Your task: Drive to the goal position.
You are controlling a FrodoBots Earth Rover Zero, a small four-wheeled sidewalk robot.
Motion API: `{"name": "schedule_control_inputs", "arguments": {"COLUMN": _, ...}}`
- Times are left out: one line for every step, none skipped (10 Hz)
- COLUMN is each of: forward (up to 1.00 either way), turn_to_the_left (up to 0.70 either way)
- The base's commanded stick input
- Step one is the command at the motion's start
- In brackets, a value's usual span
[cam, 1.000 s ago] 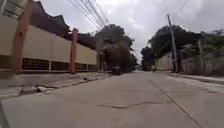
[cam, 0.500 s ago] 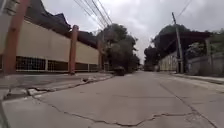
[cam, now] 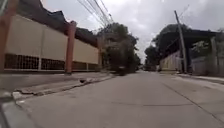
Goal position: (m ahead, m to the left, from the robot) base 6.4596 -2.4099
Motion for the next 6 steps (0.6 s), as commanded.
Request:
{"name": "schedule_control_inputs", "arguments": {"forward": 1.00, "turn_to_the_left": -0.23}}
{"name": "schedule_control_inputs", "arguments": {"forward": 1.00, "turn_to_the_left": -0.23}}
{"name": "schedule_control_inputs", "arguments": {"forward": 1.00, "turn_to_the_left": -0.23}}
{"name": "schedule_control_inputs", "arguments": {"forward": 1.00, "turn_to_the_left": -0.23}}
{"name": "schedule_control_inputs", "arguments": {"forward": 1.00, "turn_to_the_left": 0.00}}
{"name": "schedule_control_inputs", "arguments": {"forward": 1.00, "turn_to_the_left": 0.00}}
